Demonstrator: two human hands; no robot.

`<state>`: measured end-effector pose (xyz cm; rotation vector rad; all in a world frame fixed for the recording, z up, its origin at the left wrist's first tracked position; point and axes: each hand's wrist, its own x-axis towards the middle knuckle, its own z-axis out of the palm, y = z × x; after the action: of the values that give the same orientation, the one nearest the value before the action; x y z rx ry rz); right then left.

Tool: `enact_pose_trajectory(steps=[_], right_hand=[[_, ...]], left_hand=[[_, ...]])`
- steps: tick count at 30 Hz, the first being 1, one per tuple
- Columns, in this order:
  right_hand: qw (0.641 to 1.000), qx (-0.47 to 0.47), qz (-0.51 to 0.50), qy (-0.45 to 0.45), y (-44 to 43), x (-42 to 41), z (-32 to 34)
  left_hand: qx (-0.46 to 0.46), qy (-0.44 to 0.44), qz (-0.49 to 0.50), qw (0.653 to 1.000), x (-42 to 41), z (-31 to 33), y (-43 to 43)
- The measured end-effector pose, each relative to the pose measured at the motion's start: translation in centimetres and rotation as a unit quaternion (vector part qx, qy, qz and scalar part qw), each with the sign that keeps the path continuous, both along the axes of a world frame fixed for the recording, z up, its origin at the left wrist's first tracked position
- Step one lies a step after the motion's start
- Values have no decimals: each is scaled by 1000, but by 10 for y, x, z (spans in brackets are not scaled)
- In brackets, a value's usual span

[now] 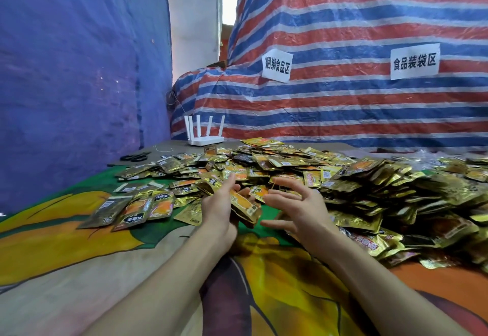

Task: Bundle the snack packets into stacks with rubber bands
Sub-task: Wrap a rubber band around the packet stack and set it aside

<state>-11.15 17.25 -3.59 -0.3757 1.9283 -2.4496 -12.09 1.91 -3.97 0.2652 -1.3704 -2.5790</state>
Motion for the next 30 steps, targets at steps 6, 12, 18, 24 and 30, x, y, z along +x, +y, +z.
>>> enact_pose_trajectory(steps=[6, 12, 18, 24, 30], right_hand=[[994, 52, 76, 50, -29, 10, -13], [992, 49, 46, 104, -27, 4, -19], [990, 47, 11, 134, -26, 5, -17], [991, 46, 18, 122, -23, 3, -15], [996, 26, 48, 68, -24, -3, -16]], left_hand=[[5, 48, 33, 998, 7, 4, 7], [-16, 124, -88, 988, 7, 1, 7], [-38, 129, -156, 979, 10, 2, 9], [-31, 136, -172, 975, 6, 0, 9], [-1, 134, -186, 973, 4, -3, 7]])
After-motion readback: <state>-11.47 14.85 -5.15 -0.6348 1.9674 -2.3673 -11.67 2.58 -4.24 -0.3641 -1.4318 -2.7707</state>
